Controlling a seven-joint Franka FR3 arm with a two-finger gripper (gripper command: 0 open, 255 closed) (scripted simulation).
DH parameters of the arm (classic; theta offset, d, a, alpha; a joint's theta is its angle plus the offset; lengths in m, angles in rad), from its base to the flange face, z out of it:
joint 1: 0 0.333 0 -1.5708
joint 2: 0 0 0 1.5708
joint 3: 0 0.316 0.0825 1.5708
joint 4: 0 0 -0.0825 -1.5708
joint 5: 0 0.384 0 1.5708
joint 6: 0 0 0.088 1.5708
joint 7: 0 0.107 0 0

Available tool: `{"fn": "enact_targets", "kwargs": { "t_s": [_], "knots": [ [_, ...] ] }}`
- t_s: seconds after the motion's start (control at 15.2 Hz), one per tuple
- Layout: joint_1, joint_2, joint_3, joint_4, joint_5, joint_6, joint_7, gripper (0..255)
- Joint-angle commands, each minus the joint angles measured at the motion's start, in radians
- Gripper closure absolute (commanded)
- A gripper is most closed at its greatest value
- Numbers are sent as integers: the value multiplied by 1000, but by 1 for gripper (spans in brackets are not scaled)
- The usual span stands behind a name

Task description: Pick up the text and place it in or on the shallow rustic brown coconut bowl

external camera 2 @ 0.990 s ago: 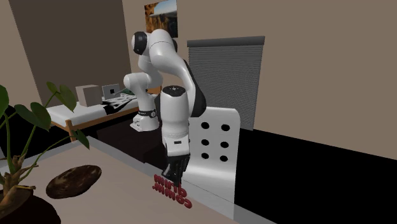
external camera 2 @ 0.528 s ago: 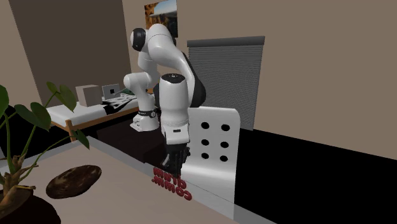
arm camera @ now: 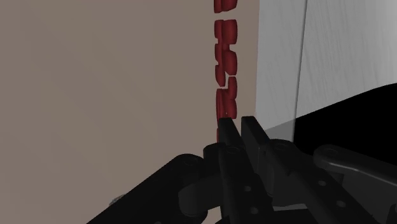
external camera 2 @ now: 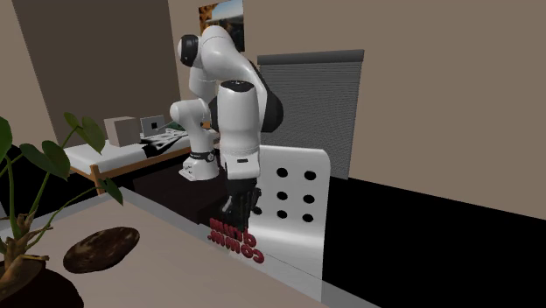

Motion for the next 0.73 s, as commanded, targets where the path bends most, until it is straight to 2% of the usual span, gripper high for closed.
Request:
{"fn": "enact_targets", "kwargs": {
  "t_s": [0.0, 0.33, 0.66],
  "knots": [
    [2, -17, -4, 1, -6, -18, 2, 255],
    [6, -44, -10, 16, -16, -59, 8, 255],
    [-32, -155, -46, -135, -36, -17, -71, 255]
  ]
}}
